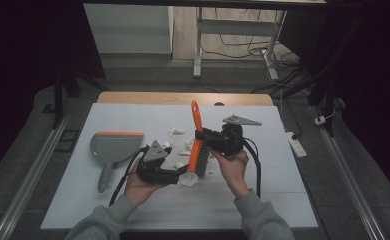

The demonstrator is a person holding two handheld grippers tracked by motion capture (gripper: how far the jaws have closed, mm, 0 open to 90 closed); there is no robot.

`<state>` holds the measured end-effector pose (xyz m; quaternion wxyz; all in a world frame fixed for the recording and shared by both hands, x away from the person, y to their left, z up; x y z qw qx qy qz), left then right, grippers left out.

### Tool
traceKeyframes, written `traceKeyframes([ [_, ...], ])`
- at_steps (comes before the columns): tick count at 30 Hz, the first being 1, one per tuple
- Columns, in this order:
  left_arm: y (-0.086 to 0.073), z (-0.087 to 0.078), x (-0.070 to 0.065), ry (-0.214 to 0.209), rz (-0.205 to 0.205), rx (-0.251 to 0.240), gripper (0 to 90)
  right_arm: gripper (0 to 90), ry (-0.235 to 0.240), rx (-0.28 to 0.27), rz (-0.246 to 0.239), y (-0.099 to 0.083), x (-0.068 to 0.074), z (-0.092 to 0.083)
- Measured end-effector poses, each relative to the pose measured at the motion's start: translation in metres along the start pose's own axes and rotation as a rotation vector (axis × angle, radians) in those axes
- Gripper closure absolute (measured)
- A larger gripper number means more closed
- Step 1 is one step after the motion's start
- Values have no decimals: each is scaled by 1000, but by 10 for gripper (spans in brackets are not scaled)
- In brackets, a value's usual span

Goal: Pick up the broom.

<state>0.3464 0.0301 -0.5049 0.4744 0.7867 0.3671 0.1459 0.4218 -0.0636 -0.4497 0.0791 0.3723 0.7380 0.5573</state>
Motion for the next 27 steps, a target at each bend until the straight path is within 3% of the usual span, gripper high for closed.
traceKeyframes([
  [9, 6, 11, -9, -9, 1, 10, 191, 704, -9, -40, 24, -4, 3, 6],
  [14, 4, 20, -6, 12, -6, 34, 201, 703, 4, -68, 39, -6, 9, 11],
  [21, 2, 25, 4, 20, -15, 43, 302, 703, 20, -101, 86, -8, 15, 14],
  [27, -2, 28, 5, 22, 3, 53, 373, 703, 42, -136, 145, -9, 15, 14],
])
Point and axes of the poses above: each handheld gripper's, and its own axes: z roughly forward along the jaws, y roughly out of its top, x roughly to its left, the point moved 10 cm from there along z, roughly forward along the jaws, and after that the axes turned 2 degrees about -z, right-handed, at the moved point
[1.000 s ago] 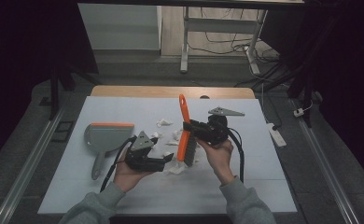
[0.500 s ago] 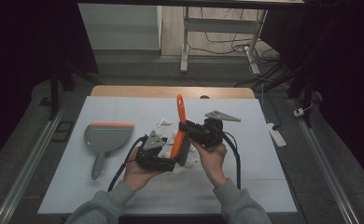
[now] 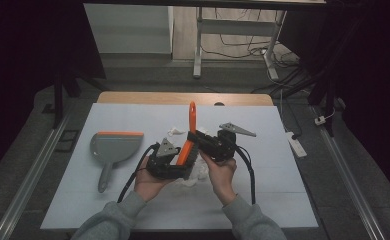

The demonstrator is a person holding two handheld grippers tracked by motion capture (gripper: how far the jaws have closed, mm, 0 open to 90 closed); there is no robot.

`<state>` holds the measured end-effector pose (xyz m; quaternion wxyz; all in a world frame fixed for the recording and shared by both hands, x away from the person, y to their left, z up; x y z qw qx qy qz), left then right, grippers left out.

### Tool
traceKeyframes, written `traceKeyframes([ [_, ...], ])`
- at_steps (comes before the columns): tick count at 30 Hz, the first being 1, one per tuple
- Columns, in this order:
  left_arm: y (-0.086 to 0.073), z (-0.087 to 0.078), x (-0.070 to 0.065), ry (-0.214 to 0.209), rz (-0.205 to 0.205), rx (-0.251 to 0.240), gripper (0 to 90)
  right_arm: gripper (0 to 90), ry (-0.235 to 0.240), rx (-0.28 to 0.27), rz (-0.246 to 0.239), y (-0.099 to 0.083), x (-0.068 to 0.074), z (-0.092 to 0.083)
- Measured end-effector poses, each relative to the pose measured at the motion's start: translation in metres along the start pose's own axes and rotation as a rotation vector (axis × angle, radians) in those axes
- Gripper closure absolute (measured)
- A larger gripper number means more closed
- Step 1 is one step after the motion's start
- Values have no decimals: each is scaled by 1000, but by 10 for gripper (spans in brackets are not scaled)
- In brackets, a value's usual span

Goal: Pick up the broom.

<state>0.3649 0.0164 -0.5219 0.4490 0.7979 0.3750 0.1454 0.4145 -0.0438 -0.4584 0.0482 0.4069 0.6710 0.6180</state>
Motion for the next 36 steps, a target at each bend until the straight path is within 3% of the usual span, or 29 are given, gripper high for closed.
traceKeyframes([
  [5, -1, 0, -1, -9, 35, -8, 517, 703, -2, -22, 28, -3, 1, 1],
  [10, -3, -2, -1, 8, 46, -26, 489, 703, 6, -55, 73, -2, 0, -2],
  [16, -6, -2, -3, 17, 64, -60, 520, 703, 8, -110, 133, 4, -6, -8],
  [19, -8, -1, -5, 21, 78, -60, 591, 703, 12, -114, 149, 3, -8, -8],
  [21, -9, 0, -5, 21, 84, -62, 706, 703, 10, -115, 150, 3, -9, -8],
  [24, -9, 0, -3, -6, 56, -59, 752, 703, 8, -111, 152, 2, -10, -7],
  [27, -10, -2, 3, -8, 42, -59, 779, 703, 10, -111, 155, 2, -10, -7],
  [36, -10, -6, 8, -30, 22, -60, 799, 699, 9, -113, 139, 3, -7, -6],
])
Point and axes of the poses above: each handheld gripper's, and its own axes: z roughly forward along the jaws, y roughly out of its top, x roughly to its left, the point moved 10 cm from there along z, roughly forward along the jaws, and after that the axes turned 2 degrees about -z, right-handed, at the moved point
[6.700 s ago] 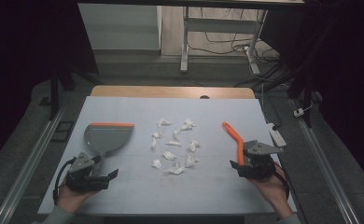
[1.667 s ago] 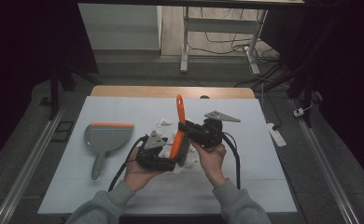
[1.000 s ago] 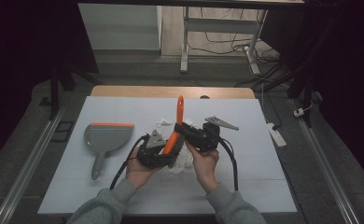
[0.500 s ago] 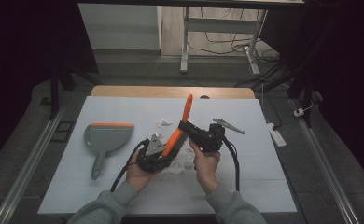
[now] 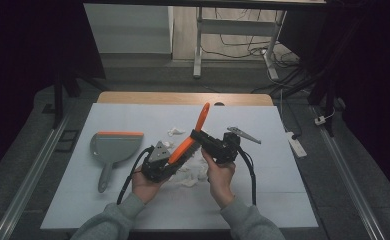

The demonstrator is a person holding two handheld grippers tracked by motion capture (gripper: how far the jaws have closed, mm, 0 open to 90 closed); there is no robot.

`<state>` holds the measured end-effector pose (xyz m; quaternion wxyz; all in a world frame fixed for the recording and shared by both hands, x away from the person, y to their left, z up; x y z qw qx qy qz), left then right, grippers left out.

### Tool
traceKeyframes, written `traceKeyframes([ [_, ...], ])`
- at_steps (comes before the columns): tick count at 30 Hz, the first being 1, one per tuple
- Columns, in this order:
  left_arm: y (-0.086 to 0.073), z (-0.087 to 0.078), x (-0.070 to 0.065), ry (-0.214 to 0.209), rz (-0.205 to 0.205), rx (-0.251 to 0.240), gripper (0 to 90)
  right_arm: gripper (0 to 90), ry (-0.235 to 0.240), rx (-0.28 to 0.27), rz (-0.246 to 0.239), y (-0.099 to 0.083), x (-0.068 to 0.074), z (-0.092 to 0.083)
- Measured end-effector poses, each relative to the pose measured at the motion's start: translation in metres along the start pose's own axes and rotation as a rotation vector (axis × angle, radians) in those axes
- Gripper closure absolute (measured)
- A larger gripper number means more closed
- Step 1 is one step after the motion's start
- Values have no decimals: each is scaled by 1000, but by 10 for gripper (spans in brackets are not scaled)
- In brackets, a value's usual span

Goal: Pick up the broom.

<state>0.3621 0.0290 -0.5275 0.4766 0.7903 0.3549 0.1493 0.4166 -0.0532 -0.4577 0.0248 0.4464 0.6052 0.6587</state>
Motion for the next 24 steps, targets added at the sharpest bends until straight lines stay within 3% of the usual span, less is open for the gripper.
traceKeyframes([
  [7, 1, -3, 3, -22, -19, -5, 801, 670, -3, 16, -53, 0, 2, 2],
  [13, -3, -11, 16, -32, -40, 27, 800, 517, -22, 7, -117, 9, 2, -6],
  [15, -6, -16, 22, -22, -26, 48, 801, 504, -37, 20, -180, 12, 2, -13],
  [18, -11, -25, 28, -31, 5, 107, 800, 487, -46, 98, -314, 13, 2, -26],
  [21, -14, -30, 30, -60, 10, 160, 800, 472, -37, 240, -470, 11, 4, -38],
  [24, -16, -31, 28, -75, 51, 224, 800, 472, -24, 369, -620, 12, 10, -46],
])
Point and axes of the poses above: each handheld gripper's, and its own axes: z roughly forward along the jaws, y roughly out of its top, x roughly to its left, the point moved 10 cm from there along z, roughly forward along the jaws, and after that the axes turned 2 degrees about -z, right-handed, at the moved point
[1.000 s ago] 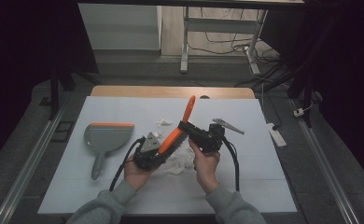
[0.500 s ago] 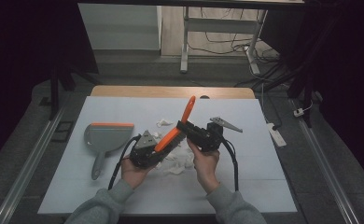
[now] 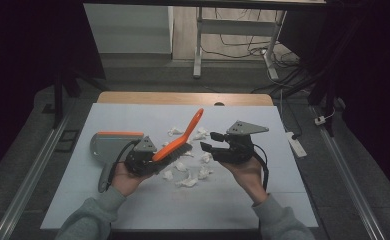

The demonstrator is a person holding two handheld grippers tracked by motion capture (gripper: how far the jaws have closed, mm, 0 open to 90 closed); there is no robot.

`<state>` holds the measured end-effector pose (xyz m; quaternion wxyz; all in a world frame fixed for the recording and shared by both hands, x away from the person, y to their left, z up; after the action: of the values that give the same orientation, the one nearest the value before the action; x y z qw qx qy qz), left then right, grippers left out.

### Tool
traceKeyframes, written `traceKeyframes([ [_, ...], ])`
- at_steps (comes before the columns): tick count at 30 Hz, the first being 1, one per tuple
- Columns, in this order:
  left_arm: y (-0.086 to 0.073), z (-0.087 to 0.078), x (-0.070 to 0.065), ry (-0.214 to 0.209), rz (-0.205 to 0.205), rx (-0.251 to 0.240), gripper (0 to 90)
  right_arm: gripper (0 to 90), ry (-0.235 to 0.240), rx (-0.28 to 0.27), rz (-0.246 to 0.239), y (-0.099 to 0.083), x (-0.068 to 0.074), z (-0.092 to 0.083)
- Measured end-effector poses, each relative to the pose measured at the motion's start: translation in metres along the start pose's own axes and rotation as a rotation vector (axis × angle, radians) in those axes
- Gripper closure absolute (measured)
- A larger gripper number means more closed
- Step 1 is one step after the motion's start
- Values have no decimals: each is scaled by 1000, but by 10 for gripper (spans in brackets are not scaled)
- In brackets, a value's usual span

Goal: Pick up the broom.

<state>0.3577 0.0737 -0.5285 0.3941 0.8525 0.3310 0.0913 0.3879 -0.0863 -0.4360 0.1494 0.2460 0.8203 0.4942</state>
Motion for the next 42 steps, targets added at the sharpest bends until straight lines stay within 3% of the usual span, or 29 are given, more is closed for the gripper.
traceKeyframes([
  [5, 1, 3, -13, -54, 48, 85, 800, 431, 65, 135, -228, 9, 18, -8],
  [8, -1, 5, -22, -89, 94, 153, 800, 412, 91, 195, -297, 10, 22, -7],
  [10, -2, 7, -26, -99, 125, 189, 800, 412, 107, 230, -318, 8, 23, -5],
  [15, -2, 11, -32, -147, 144, 226, 800, 410, 163, 297, -347, -4, 22, 4],
  [17, -3, 13, -32, -151, 148, 244, 800, 410, 176, 310, -332, -8, 21, 7],
  [23, -3, 13, -30, -178, 153, 276, 800, 409, 202, 292, -299, -16, 16, 13],
  [29, 2, 7, -25, -163, 193, 322, 800, 412, 212, 272, -274, -19, 12, 12],
  [34, 6, 4, -28, -167, 241, 380, 800, 415, 248, 300, -293, -23, 18, 15],
  [42, 13, 3, -31, -193, 265, 419, 799, 452, 296, 375, -336, -34, 26, 26],
])
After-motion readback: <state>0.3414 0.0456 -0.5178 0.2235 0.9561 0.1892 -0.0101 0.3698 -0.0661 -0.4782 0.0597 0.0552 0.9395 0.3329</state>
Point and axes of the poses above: each handheld gripper's, and its own axes: z roughly forward along the jaws, y roughly out of its top, x roughly to its left, the point moved 10 cm from there along z, roughly forward along the jaws, and after that the axes turned 2 degrees about -z, right-handed, at the moved point
